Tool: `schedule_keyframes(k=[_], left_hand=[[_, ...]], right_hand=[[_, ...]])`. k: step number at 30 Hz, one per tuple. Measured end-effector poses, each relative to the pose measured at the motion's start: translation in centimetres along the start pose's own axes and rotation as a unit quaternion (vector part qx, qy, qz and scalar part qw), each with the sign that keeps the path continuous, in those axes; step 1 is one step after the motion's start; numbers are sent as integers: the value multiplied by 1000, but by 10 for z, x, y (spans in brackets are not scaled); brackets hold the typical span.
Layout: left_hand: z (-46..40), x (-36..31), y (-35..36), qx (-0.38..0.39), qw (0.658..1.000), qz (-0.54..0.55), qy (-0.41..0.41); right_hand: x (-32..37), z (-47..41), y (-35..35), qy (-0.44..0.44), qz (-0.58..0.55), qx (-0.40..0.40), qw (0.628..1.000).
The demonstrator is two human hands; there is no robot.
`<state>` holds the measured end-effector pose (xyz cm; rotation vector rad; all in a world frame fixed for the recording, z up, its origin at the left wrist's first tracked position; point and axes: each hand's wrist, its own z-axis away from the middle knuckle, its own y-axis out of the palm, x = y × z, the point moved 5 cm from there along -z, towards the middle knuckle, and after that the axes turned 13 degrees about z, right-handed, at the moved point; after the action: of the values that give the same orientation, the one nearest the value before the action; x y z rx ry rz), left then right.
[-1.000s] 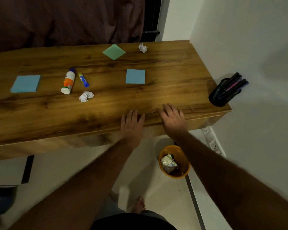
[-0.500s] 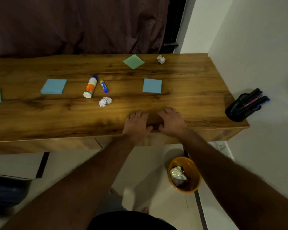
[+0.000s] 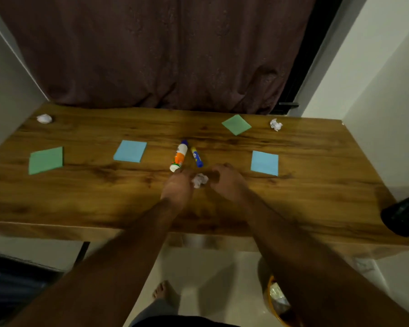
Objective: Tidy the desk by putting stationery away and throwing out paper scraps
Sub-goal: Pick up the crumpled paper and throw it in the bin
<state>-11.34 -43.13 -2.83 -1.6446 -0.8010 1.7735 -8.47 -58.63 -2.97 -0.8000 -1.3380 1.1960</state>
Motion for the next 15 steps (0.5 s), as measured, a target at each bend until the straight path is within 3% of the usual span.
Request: schedule_keyframes(k=[4, 9, 15], left_hand=[[-26, 21, -24, 5, 999, 33, -16], [-53, 26, -27, 31, 998, 36, 43], [-73, 13, -6, 76, 985, 124, 96]], right_hand=[[27, -30, 18, 26, 29, 52, 998], [39, -53, 40, 97, 89, 105, 986], [36, -51, 35, 115, 47, 56, 991]])
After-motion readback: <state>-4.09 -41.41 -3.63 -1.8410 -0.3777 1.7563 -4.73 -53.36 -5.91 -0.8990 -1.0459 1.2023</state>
